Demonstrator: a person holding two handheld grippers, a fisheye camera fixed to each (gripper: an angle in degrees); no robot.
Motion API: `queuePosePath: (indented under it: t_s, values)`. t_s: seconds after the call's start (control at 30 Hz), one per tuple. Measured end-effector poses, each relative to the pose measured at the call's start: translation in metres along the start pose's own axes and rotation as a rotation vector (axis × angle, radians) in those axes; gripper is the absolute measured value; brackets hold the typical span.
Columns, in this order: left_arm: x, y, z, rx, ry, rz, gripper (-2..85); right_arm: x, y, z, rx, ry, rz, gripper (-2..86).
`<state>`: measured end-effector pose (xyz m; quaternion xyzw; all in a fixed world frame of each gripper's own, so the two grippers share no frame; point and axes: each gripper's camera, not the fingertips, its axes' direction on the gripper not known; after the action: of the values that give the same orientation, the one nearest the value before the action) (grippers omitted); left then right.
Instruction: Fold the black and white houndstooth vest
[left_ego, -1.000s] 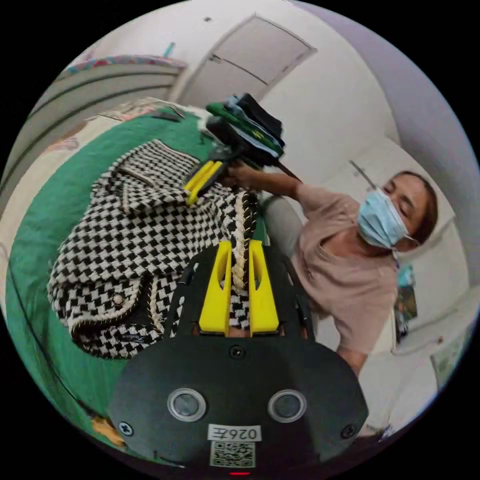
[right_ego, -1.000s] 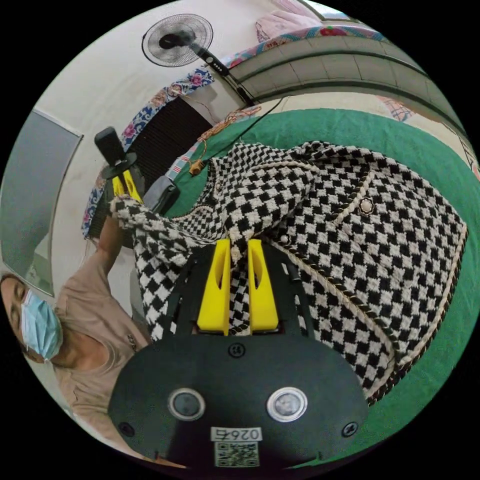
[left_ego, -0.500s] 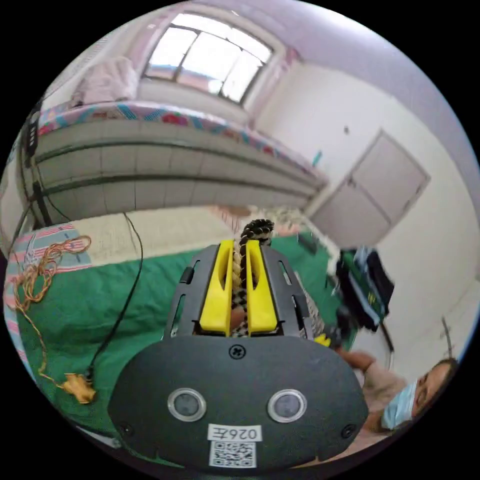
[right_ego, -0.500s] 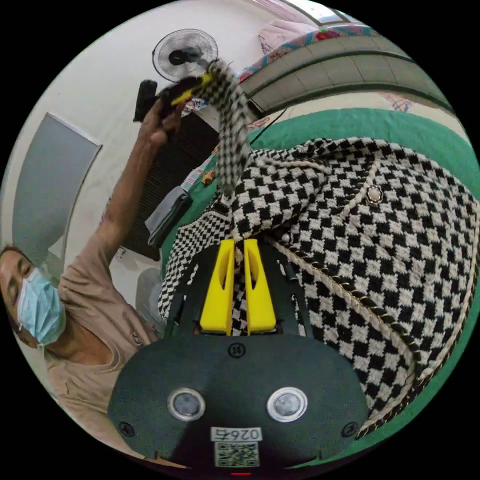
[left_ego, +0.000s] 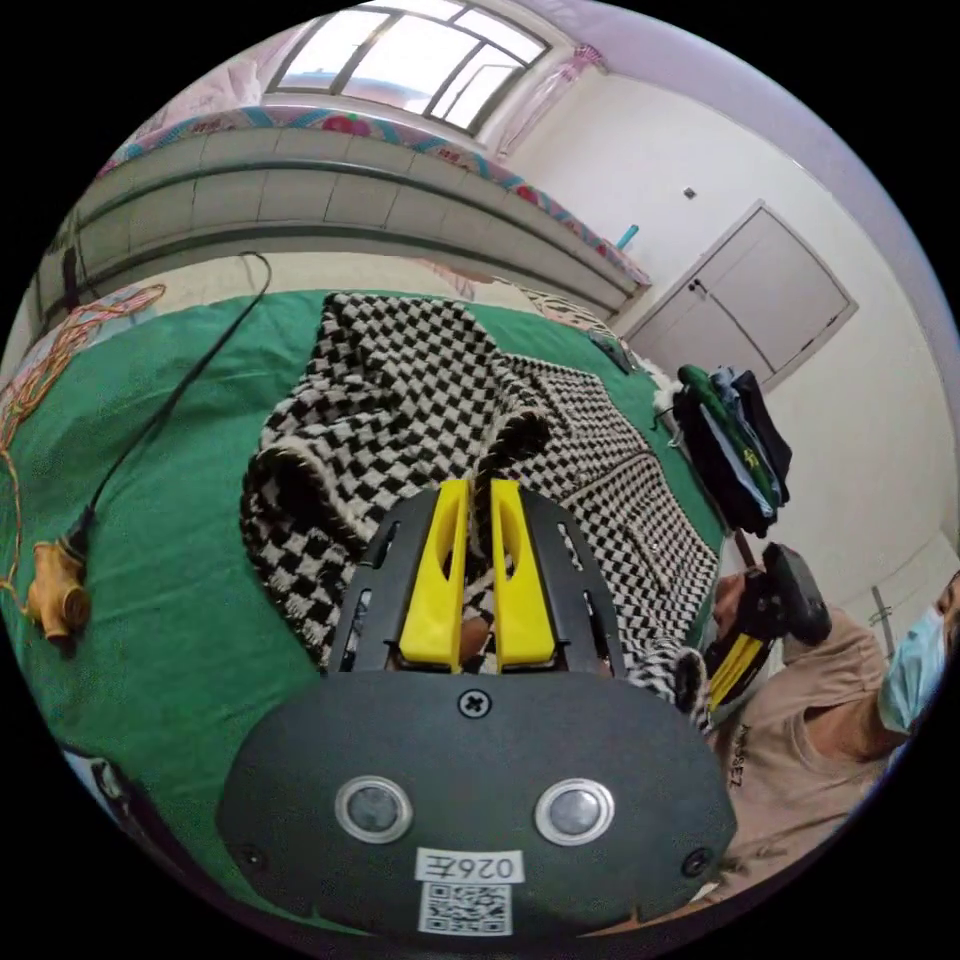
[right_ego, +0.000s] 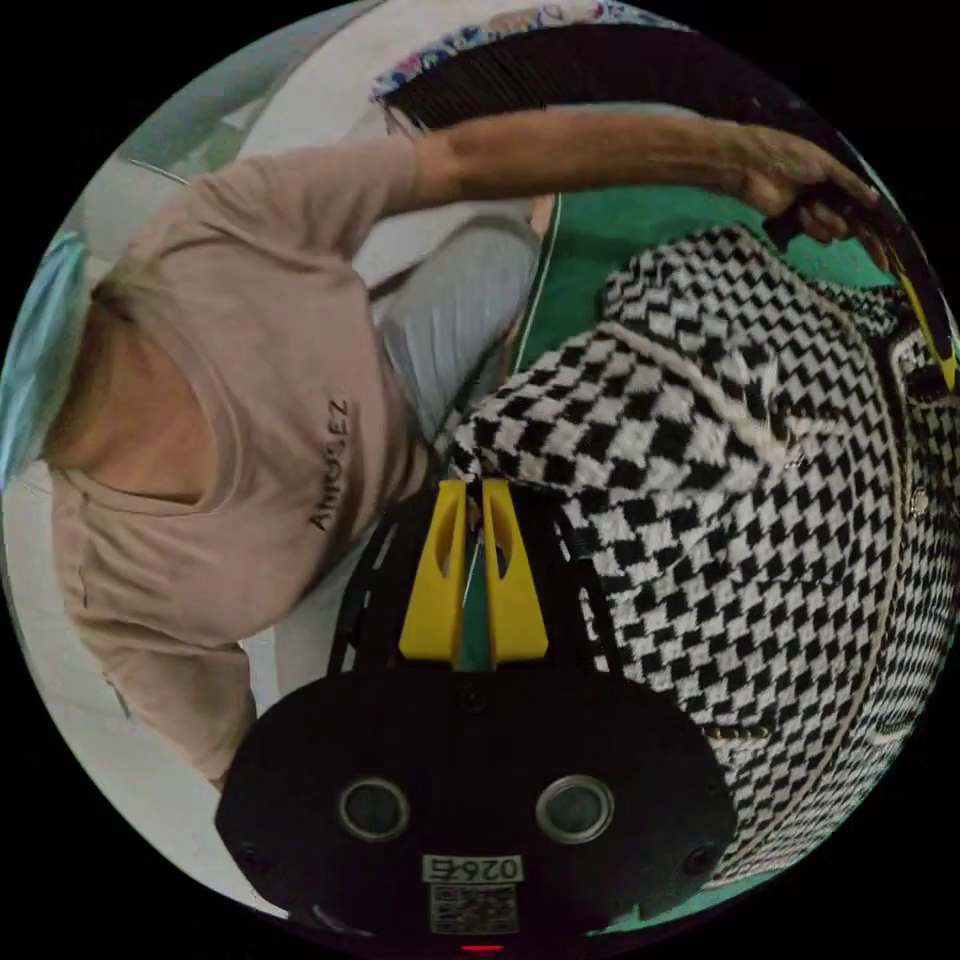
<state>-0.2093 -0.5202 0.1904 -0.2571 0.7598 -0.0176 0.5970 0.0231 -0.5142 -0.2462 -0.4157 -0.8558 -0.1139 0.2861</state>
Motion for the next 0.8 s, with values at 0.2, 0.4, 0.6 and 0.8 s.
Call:
queuePosePath:
  t_s: [0.2, 0.4, 0.6, 0.8]
  values:
    - [-0.032, -0.044, -0.035, 0.161, 0.197, -0.091, -0.8, -0.033, -0.006, 0.023, 0.042, -0.051, 0.106, -0.1]
    - [-0.035, -0.064, -0.104, 0.509, 0.378, -0.041, -1.0, -0.055, 0.006, -0.027, 0.274, 0.038, 0.055, 8.1]
    - [0.014, 0.03, -0.031, 0.053, 0.008, 0.163, -0.9, -0.071, 0.048, -0.092, 0.501, 0.347, 0.078, 5.6]
    - [0.001, 0.068, -0.048, 0.169, 0.244, 0.139, -0.8, 0.026, 0.005, -0.125, 0.367, 0.901, 0.377, 6.8]
